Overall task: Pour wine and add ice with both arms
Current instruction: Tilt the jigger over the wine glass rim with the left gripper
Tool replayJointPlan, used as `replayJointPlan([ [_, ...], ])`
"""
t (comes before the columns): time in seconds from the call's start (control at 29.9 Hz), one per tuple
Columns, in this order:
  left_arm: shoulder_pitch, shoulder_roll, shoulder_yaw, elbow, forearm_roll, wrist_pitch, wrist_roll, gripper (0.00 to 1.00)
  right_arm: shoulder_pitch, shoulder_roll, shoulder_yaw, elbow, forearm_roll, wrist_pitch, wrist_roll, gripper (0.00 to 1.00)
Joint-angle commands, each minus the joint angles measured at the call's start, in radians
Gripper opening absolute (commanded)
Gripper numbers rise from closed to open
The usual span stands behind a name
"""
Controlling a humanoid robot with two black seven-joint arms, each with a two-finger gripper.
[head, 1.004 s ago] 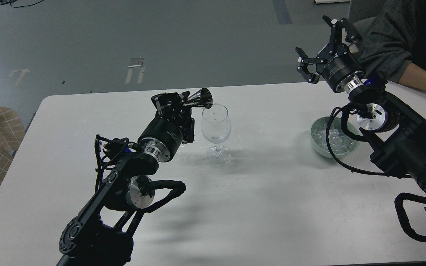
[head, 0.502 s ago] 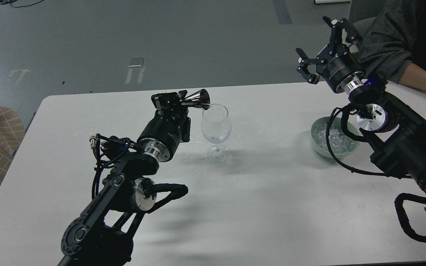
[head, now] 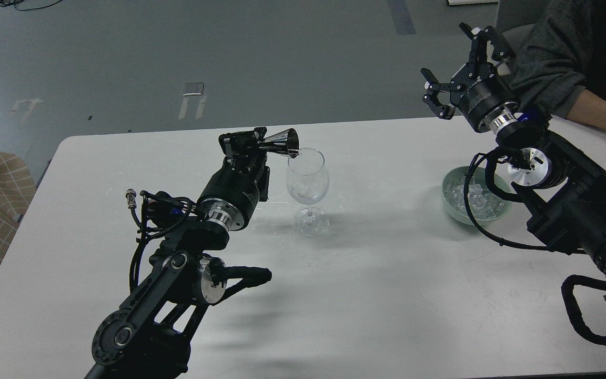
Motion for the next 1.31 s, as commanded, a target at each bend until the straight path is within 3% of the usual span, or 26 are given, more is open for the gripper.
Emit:
replayJointPlan([
  [0.0, 0.0, 0.0, 0.0, 0.0, 0.046, 0.0, -0.008, 0.0, -0.001, 0.0, 0.0, 0.0, 0.0, 0.0, 0.0, 1.0],
  [0.7, -0.003, 0.0, 0.002, 0.0, 0.158, -0.002, -0.013, 0.0, -0.001, 0.0, 0.0, 0.0, 0.0, 0.0, -0.001, 1.0],
  [1.27, -0.009, 0.0, 0.08, 0.0, 0.296, 0.0, -0.015, 0.0, -0.001, 0.0, 0.0, -0.002, 0.0, 0.0, -0.001, 1.0],
])
